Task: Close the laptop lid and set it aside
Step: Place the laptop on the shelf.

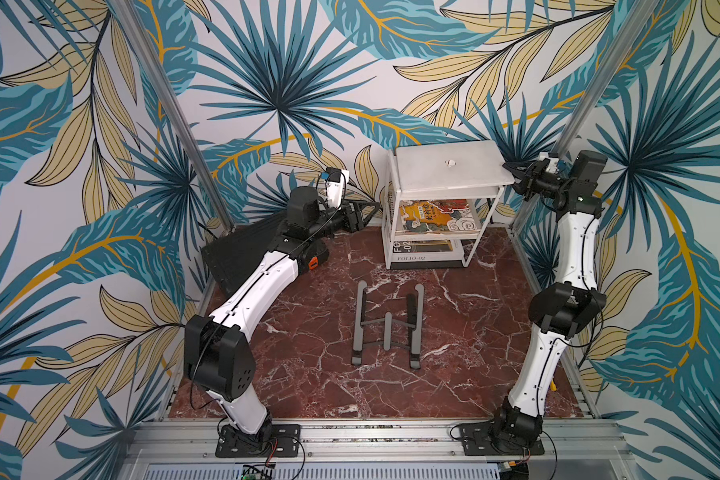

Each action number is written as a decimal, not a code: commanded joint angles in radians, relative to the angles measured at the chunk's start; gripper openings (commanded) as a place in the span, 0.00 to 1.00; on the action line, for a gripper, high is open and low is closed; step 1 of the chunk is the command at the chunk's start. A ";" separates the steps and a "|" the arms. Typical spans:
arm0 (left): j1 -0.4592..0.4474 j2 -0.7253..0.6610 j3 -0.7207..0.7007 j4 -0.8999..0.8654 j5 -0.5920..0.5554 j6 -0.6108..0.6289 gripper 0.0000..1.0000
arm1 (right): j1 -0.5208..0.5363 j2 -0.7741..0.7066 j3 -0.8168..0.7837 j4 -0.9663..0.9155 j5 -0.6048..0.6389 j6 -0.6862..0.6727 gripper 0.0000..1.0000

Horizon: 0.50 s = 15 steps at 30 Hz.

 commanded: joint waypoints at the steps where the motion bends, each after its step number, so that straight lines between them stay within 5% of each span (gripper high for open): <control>1: 0.010 -0.021 -0.015 0.040 0.015 -0.006 0.63 | 0.009 -0.008 0.039 0.086 0.021 -0.005 0.34; 4: 0.013 -0.018 -0.016 0.053 0.021 -0.014 0.63 | 0.008 -0.004 0.039 0.085 0.030 -0.010 0.37; 10: 0.023 -0.030 -0.036 0.058 0.023 -0.009 0.63 | 0.002 -0.017 0.039 0.018 0.047 -0.085 0.60; 15: 0.039 -0.058 -0.071 0.065 0.001 0.004 0.76 | -0.023 -0.034 0.030 -0.033 0.047 -0.126 0.72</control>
